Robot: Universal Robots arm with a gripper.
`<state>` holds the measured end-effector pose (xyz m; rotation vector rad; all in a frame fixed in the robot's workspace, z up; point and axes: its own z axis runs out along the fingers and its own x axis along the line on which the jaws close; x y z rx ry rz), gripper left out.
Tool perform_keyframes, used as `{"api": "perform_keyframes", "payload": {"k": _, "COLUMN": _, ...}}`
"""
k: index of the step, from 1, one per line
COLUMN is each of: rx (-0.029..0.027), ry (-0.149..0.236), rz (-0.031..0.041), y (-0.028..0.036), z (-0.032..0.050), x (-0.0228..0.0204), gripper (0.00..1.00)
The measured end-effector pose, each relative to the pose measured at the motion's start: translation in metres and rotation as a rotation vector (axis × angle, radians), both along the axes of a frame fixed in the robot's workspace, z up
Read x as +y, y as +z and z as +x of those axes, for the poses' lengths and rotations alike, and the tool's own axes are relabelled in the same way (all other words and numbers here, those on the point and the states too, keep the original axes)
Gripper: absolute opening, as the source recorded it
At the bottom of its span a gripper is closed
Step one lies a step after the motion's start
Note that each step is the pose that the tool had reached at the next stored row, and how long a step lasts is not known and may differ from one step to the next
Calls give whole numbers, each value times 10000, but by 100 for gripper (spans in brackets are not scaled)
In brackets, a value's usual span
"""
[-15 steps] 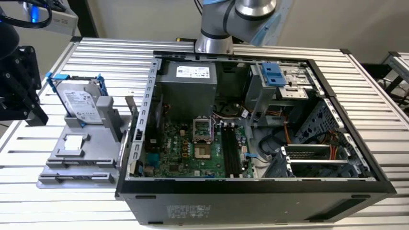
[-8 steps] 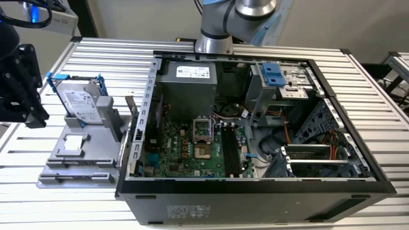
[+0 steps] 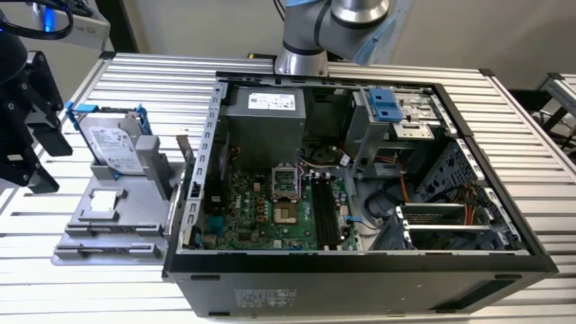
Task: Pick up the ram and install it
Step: 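Pick up the ram and move it above insertion slot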
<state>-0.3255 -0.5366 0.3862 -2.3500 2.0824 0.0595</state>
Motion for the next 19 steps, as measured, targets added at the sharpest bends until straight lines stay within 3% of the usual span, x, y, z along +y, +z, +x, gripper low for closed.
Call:
{"api": "perform_keyframes", "payload": {"k": 4, "rx": 0, "ry": -37, "rz": -9, "y": -10, "z": 0, "x": 2, "gripper": 100}}
{"api": "perform_keyframes", "payload": {"k": 10, "rx": -2, "ry": -738, "rz": -9, "y": -119, "z": 0, "x": 3, "gripper": 100}}
{"api": "perform_keyframes", "payload": {"k": 19, "rx": -2, "ry": -763, "rz": -12, "y": -274, "z": 0, "x": 17, "gripper": 100}}
